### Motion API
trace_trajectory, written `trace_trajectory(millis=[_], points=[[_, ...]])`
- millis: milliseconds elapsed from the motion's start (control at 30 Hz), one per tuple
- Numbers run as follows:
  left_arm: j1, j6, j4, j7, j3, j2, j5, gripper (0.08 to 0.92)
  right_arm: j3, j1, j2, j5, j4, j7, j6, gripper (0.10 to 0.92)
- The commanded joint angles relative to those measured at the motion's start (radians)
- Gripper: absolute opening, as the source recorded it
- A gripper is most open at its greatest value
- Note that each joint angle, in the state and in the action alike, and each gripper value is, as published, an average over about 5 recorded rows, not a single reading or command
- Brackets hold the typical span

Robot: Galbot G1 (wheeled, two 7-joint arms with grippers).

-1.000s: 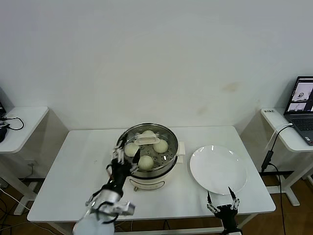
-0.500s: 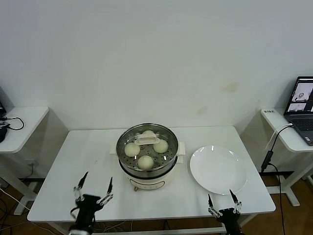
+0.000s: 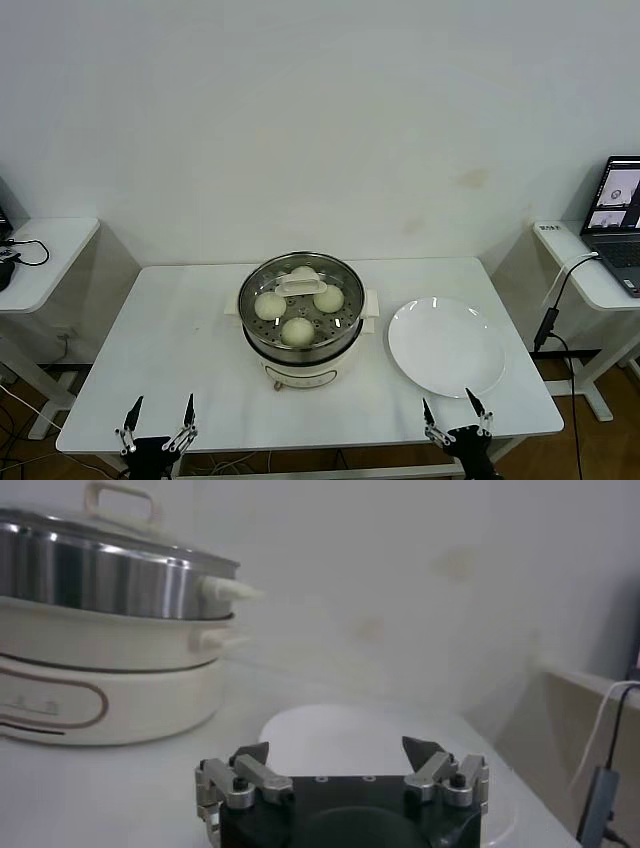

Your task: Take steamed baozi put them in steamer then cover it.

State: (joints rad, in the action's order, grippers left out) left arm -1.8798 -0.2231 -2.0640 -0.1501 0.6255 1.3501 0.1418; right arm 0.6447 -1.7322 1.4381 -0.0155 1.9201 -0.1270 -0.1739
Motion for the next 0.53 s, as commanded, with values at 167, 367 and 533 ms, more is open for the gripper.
trace_trajectory(millis=[167, 367, 533], points=[[-0.067, -0.040, 0.027, 0.004, 0.045, 0.022, 0.056, 0.823, -0.011, 0.002, -0.011, 0.030, 0.054, 0.013, 0.130, 0.823], [-0.064, -0.025, 0.013, 0.011, 0.039, 0.032, 0.041, 0.823, -0.019, 0.012, -0.010, 0.040, 0.048, 0.013, 0.156, 0.823], [-0.057, -0.016, -0.001, 0.011, 0.037, 0.037, 0.040, 0.823, -0.022, 0.016, -0.008, 0.043, 0.049, 0.013, 0.163, 0.823]])
